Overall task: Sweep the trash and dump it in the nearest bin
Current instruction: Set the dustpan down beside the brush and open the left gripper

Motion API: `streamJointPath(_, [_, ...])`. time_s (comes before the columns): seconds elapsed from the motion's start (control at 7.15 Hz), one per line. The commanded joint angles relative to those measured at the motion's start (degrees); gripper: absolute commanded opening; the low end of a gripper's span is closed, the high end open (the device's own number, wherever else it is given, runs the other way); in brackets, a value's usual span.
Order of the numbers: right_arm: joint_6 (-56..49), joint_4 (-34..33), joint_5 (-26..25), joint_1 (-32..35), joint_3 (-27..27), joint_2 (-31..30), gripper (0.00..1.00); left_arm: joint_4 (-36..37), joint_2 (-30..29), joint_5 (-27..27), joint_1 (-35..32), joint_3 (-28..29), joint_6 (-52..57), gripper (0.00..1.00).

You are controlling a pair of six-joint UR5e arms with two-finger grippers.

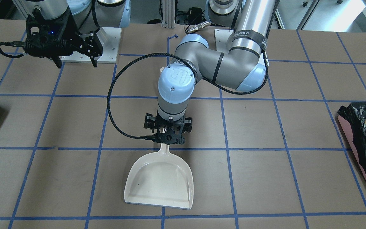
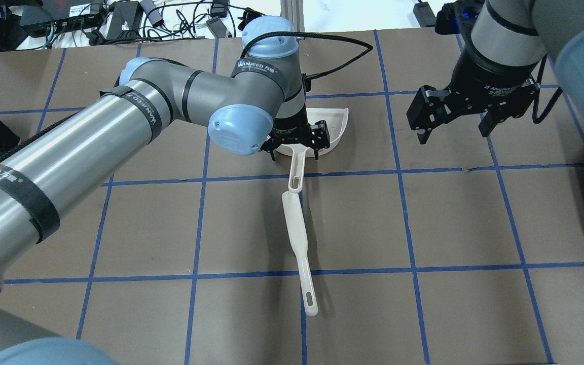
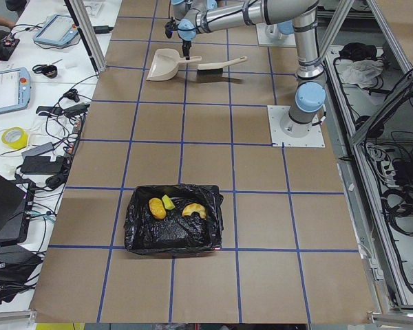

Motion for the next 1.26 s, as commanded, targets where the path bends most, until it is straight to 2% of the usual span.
streamJointPath(0.0, [-0.1, 0.1, 0.0, 0.0, 0.0, 0.0, 1.0, -0.9, 2.0, 2.2, 5.5, 0.6, 6.7, 1.0])
streamJointPath(0.14, [-0.2, 0.1, 0.0, 0.0, 0.0, 0.0, 1.0, -4.2, 4.2, 2.3, 10.0, 1.1, 11.2, 1.0])
streamJointPath(0.42, [0.1, 0.2, 0.5, 0.1, 0.5, -0.1, 1.0, -7.0, 8.9, 4.9, 17.6, 2.1, 12.4, 1.0])
streamJointPath(0.56, [0.1, 0.3, 0.8, 0.1, 0.5, -0.1, 1.0, -8.8, 10.7, 4.4, 21.2, 2.1, 14.4, 1.0])
streamJointPath(0.84, [-0.2, 0.5, 0.9, 0.1, 0.5, -0.1, 1.0, -13.2, 16.0, 5.1, 24.1, 2.1, 21.3, 1.0])
streamJointPath(1.12, [-0.2, 0.4, 1.1, 0.1, 0.5, -0.1, 1.0, -16.0, 21.4, 4.4, 23.5, 0.7, 20.6, 1.0])
